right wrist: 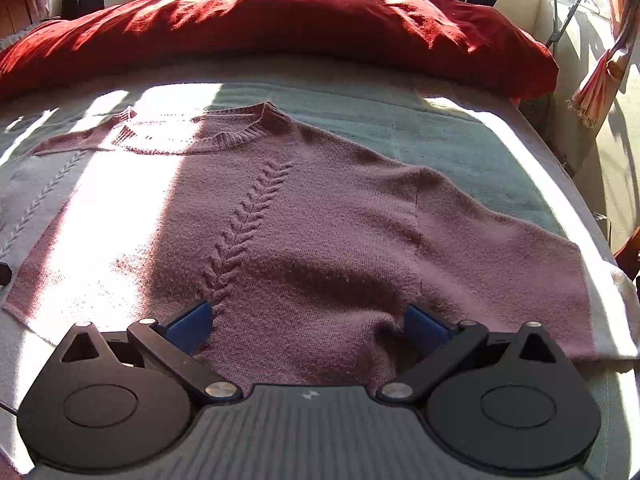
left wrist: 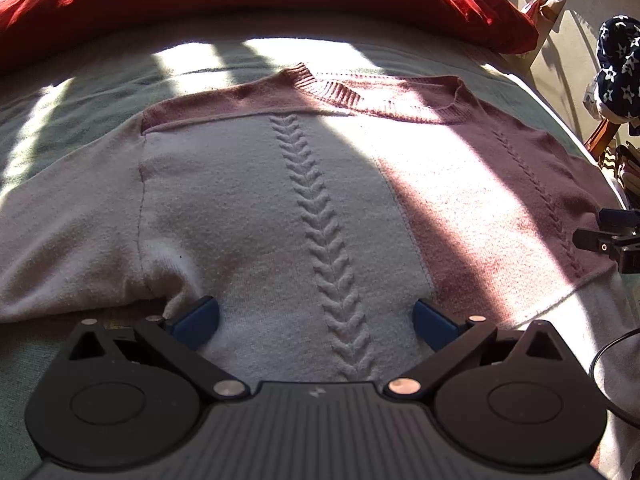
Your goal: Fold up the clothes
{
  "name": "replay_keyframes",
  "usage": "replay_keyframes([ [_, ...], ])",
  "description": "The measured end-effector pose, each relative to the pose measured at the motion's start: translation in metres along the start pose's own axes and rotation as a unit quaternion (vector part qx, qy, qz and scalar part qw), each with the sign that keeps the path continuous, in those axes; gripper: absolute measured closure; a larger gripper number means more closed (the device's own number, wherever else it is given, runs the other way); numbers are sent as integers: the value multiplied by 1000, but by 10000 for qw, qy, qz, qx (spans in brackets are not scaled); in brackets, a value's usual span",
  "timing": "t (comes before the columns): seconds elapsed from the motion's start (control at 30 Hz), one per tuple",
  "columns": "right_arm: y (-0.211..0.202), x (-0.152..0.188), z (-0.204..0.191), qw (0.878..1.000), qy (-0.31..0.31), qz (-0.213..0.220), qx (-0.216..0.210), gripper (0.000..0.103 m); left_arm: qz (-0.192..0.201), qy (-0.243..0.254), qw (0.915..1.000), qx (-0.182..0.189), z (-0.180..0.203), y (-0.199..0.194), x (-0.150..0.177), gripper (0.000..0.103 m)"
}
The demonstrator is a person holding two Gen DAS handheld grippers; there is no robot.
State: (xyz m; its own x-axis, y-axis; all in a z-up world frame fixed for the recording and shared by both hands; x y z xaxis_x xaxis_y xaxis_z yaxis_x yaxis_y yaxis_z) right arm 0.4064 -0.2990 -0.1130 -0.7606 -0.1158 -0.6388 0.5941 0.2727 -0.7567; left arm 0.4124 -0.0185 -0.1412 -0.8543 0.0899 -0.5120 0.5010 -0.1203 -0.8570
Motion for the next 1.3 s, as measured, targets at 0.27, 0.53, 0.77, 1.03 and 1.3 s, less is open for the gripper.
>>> replay_keyframes([
  [0.27,15,24,-3,9983,-218,-514,191,0,-8,25,10000,-44,1,1,-1,1],
  [0.53,-16,12,-4,9994,32,-248,227,0,3,52,10000,-52,1,2,0,1],
  [0.77,-3,46,-15,9973,302,-672,1,0,38,105,9999,-33,2,-1,3,1],
  [1.03,-29,52,-34,9977,207,-639,-76,0,143,310,9994,79,11,-16,21,1],
  [1.3,-7,66,-45,9954,135,-944,-24,0,221,495,9984,145,17,-30,42,1],
])
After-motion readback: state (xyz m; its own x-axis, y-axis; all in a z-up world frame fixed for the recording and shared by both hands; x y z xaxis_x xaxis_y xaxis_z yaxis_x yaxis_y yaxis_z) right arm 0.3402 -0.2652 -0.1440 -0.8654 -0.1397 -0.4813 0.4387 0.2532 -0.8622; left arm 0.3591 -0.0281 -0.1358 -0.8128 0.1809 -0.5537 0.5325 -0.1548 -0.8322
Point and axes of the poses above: each gripper's, at about its wrist camera, not at the fingertips, and y roughly the way its jaws point, z to its right, x to its underside, the point moved 8 cm from there along y, roughly the way its jaws point, and after that the axes turned 7 degrees about -x, right-handed, at the moved point
